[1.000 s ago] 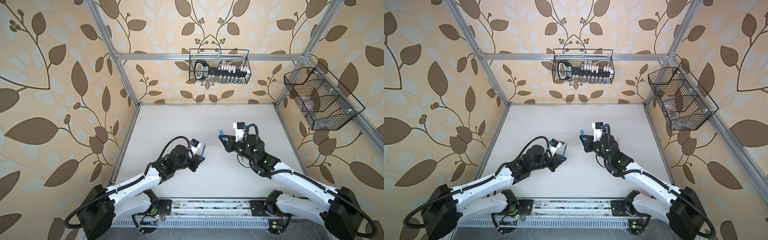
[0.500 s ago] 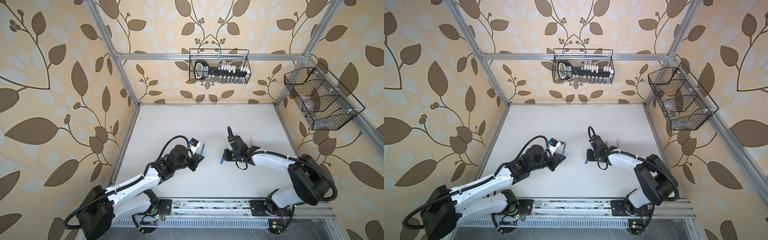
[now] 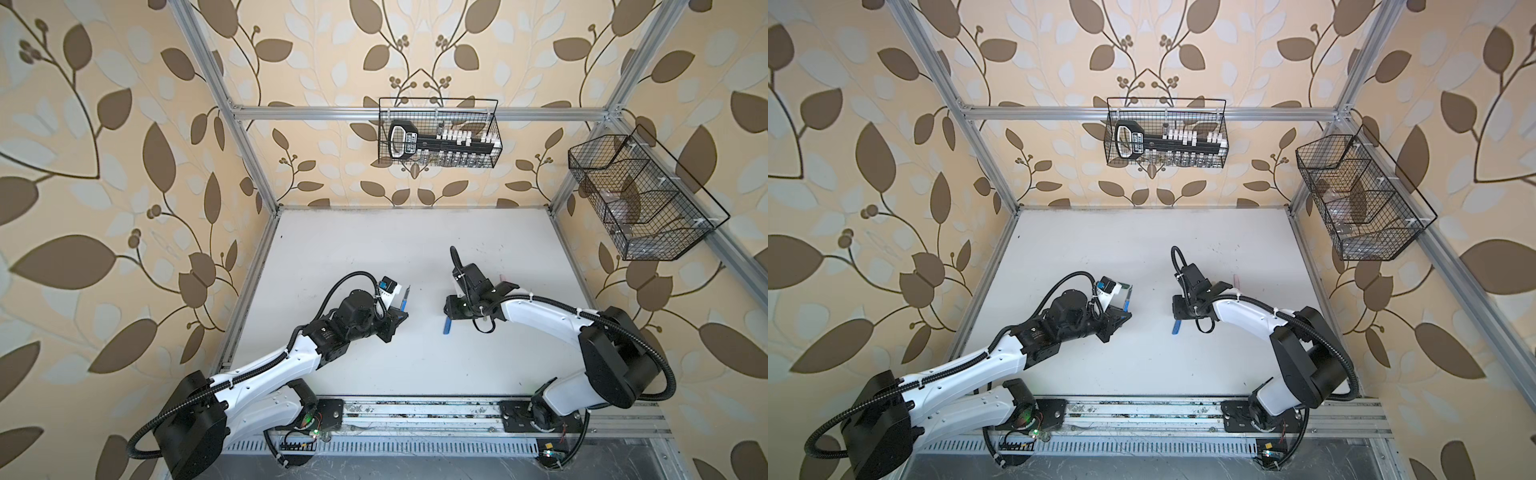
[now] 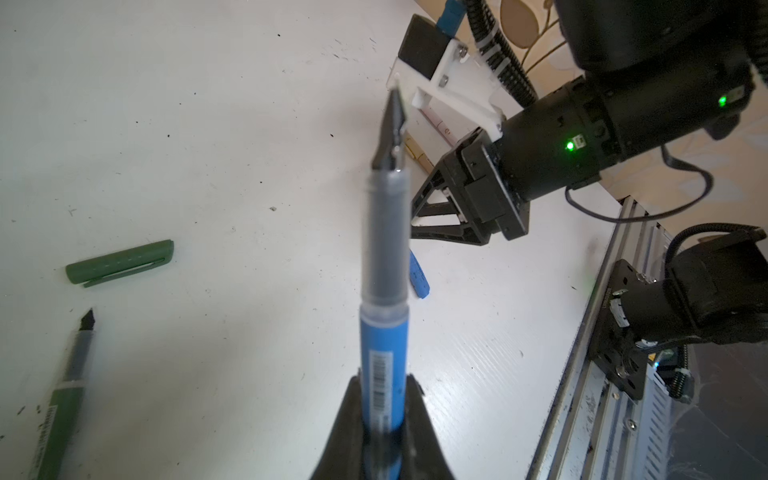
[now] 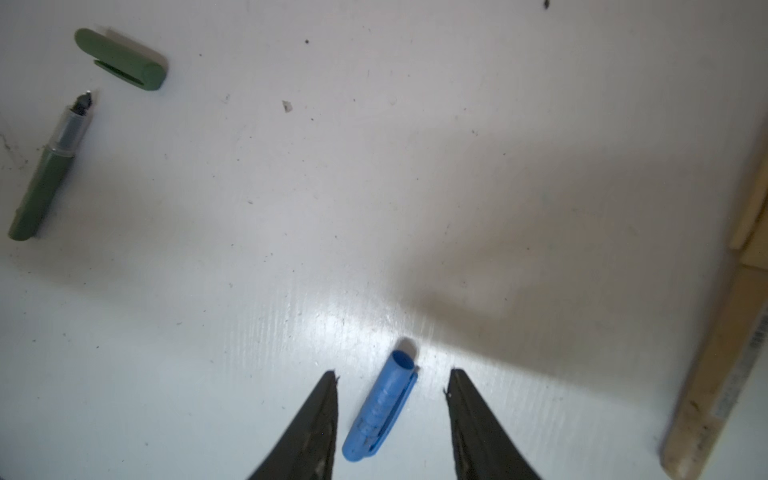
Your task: Insert the pens into the pen caps
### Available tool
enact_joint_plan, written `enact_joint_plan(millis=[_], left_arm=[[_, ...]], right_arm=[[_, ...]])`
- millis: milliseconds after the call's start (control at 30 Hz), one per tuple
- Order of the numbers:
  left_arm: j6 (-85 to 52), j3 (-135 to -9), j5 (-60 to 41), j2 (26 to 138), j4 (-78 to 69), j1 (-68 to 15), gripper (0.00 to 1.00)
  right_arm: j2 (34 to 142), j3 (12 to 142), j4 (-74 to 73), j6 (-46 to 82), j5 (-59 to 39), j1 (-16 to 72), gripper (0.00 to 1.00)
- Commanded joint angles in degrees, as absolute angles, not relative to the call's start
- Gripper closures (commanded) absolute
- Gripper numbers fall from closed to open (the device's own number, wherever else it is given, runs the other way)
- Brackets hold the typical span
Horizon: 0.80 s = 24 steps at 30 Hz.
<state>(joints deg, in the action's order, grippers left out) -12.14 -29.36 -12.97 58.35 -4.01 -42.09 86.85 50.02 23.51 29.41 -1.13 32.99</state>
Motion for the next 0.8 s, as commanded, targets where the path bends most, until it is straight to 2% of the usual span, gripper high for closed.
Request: enact_joint_plan(millis=[0, 300, 767], left_arm=[[-11.34, -30.17, -12.73, 57.05, -4.33, -42.57, 1.0], [-11.24, -29.99, -12.67, 56.34, -3.8, -42.54, 1.0], [-10.68, -29.95, -11.09, 54.5, -2.29, -42.54, 1.0]], right_arm=[[87.03, 51.44, 30.28, 29.51, -1.81, 34.49, 0.51], [92.84, 51.66, 26.63, 29.8, -3.86, 35.21, 0.47], [103.28, 59.12, 20.34, 27.56, -14.39, 38.52, 0.47]])
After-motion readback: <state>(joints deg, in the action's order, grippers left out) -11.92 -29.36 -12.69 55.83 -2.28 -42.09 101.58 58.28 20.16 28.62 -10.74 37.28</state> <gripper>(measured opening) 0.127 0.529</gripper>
